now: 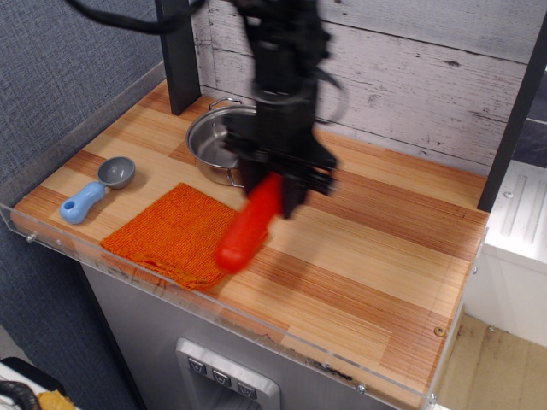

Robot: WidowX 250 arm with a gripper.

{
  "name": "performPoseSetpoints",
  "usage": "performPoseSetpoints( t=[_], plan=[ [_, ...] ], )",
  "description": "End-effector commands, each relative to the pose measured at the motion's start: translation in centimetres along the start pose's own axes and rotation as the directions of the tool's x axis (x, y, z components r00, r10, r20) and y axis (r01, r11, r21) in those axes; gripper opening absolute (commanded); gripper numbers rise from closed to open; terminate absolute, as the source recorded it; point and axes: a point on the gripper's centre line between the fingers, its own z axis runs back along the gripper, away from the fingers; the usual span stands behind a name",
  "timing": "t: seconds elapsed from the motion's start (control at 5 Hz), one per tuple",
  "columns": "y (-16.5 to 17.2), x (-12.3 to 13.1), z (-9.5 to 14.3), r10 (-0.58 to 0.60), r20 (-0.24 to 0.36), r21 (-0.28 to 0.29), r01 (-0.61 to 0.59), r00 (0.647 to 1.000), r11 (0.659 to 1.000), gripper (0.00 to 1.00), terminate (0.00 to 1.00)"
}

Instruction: Take the roller and place it on red pad

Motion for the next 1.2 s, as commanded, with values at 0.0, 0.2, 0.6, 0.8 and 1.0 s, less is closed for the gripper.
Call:
performPoseSetpoints(
  t=[0.0, 0.2, 0.6, 0.8, 1.0],
  plan=[
    [4.4, -1.6, -0.7, 0.156, -0.019, 0.005, -0.156, 0.988, 0.988, 0.0, 0.0],
    [4.7, -2.0, -1.2, 0.283, 0.023, -0.03, -0.283, 0.959, 0.959, 0.0, 0.0],
    [3.9, -1.4, -2.8, 0.399, 0.062, -0.027, -0.398, 0.915, 0.917, 0.0, 0.0],
    [4.2, -1.6, -3.2, 0.451, 0.071, -0.03, -0.45, 0.89, 0.892, 0.0, 0.0],
    [4.5, -2.0, -3.3, 0.468, 0.072, -0.019, -0.468, 0.881, 0.883, 0.0, 0.0]
  ],
)
